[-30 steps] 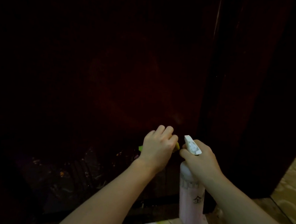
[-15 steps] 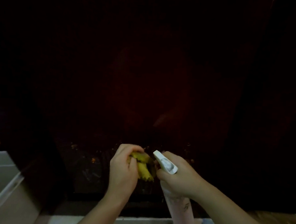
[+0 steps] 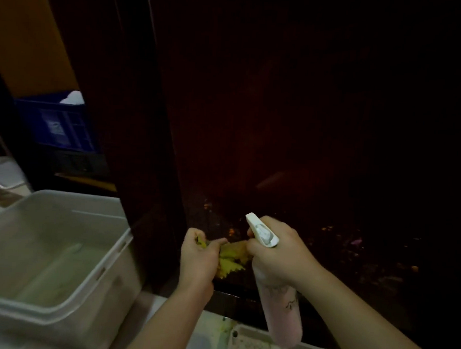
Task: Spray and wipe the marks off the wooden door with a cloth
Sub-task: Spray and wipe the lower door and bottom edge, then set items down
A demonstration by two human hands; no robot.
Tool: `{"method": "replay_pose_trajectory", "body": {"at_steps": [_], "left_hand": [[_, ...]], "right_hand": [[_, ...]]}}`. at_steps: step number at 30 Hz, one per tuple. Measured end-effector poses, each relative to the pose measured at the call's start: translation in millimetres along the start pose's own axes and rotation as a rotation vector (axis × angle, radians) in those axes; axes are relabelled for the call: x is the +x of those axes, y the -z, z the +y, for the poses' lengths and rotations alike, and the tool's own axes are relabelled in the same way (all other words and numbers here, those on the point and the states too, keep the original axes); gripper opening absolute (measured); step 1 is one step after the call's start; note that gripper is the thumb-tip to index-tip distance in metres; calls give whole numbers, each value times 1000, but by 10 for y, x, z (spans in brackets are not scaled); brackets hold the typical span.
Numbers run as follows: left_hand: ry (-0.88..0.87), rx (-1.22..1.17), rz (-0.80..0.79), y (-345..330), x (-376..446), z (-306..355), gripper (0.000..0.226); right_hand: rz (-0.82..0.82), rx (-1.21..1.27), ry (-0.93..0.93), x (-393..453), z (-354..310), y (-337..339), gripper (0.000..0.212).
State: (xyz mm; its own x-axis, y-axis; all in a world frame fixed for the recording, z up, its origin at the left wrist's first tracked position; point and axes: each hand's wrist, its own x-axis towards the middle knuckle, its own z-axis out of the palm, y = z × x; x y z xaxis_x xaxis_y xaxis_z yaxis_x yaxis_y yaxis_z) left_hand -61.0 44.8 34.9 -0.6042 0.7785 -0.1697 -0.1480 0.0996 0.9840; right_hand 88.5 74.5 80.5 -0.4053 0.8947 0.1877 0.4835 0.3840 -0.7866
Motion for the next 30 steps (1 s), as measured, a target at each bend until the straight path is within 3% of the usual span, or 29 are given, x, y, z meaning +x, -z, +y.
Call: {"method": "replay_pose_trajectory", "body": {"at_steps": [3, 6, 10, 14, 21, 30], "left_hand": [[82, -17, -18, 70, 98, -18, 26], [162, -2, -28, 70, 117, -21, 7], [308, -18, -46, 32, 96, -4, 35], [383, -99, -56, -5, 93, -22, 38], [430, -176, -79, -22, 132, -38, 20], [529, -211, -215, 207, 174, 37, 21]], "right_hand": [[-8, -25, 10, 72, -51, -127, 15], [-9, -19, -13, 111, -69, -225, 22], [7, -32, -26, 137, -98, -330, 26], [23, -99, -35, 138, -122, -386, 22], [57, -153, -42, 157, -161, -464, 20], [73, -114, -38, 185, -193, -545, 18]]}}
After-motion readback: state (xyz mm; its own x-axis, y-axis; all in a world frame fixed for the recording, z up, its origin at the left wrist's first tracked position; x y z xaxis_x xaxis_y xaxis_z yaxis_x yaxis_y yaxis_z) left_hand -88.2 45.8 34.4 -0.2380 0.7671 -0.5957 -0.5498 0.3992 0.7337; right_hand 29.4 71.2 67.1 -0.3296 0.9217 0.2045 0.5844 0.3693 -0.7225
